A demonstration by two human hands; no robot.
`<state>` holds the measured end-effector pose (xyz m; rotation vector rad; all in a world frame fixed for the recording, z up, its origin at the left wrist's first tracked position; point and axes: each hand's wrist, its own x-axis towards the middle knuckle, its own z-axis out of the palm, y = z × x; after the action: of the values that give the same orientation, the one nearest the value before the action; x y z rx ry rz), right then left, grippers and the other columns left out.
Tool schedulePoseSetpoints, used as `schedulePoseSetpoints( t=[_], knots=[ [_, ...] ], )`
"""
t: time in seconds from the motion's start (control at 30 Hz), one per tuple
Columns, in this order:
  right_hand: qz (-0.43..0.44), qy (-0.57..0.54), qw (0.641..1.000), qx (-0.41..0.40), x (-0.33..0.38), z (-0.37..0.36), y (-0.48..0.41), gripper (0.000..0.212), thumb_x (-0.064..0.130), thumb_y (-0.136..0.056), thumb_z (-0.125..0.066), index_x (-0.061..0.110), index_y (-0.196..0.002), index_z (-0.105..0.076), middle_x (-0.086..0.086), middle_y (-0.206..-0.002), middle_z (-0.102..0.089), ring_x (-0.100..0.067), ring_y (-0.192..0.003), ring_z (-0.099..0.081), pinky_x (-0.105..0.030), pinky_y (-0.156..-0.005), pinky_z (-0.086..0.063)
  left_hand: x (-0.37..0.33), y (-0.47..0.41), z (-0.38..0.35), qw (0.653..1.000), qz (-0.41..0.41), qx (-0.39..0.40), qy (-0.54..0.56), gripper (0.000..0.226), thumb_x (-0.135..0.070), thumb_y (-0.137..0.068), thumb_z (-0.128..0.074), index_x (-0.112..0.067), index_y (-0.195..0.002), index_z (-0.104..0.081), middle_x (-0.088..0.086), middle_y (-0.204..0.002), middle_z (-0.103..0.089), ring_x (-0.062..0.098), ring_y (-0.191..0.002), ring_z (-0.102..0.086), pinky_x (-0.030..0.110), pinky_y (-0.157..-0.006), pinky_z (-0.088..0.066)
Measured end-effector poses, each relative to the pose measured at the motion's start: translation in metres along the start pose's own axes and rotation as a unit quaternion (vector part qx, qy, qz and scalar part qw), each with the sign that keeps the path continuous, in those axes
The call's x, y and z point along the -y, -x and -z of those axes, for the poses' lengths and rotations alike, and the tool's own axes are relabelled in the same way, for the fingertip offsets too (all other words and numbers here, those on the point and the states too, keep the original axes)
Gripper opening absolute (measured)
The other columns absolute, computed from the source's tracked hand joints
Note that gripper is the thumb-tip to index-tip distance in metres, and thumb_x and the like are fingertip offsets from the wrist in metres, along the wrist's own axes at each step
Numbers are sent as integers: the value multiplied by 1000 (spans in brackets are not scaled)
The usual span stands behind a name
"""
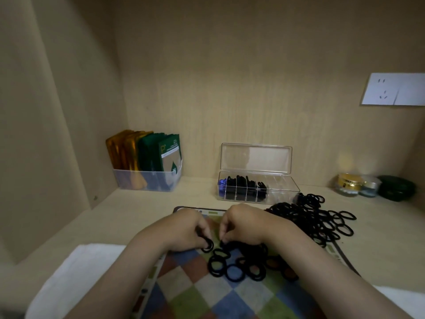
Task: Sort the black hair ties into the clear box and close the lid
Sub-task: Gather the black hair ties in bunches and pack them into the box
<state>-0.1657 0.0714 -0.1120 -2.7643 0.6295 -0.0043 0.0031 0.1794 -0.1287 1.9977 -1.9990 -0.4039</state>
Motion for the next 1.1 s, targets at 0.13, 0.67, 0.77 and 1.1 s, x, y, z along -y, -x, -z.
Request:
schedulePoseSetpoints(
  t=[0.13,0.67,0.77,1.1],
  knots=[
    [-5,-20,999,-40,-4,4,7,7,23,-90,-67,27,-93,-73,12,-86,-69,-5,-82,-62,-22,-75,-49,2,-2,-1,999,20,-3,29,9,-27,-84,-74,-36,-83,-73,-18,-75,-65,-1,-73,-60,17,-69,-47],
    [-14,-15,999,-36,-1,19,25,16,20,-86,-69,33,-91,-75,15,-93,-71,1,-85,-61,-22,-78,-49,-28,9,-3,996,8,62,67,16,-28,-89,-67,-37,-102,-72,-13,-72,-57,3,-64,-55,23,-62,-43],
    [-6,-45,999,13,0,33,36,17,20,-88,-69,34,-95,-76,16,-97,-72,1,-88,-63,-23,-83,-51,-28,7,-5,997,10,56,43,18,-28,-88,-67,-37,-101,-74,-16,-90,-63,0,-79,-57,20,-69,-45],
    [-45,12,992,121,12,22,53,37,15,-77,-79,35,-107,-76,11,-114,-70,-14,-100,-63,-32,-91,-54,-25,1,-6,998,21,59,28,24,-17,-88,-61,-39,-79,-67,-10,-100,-69,7,-93,-64,32,-90,-54]
  ],
)
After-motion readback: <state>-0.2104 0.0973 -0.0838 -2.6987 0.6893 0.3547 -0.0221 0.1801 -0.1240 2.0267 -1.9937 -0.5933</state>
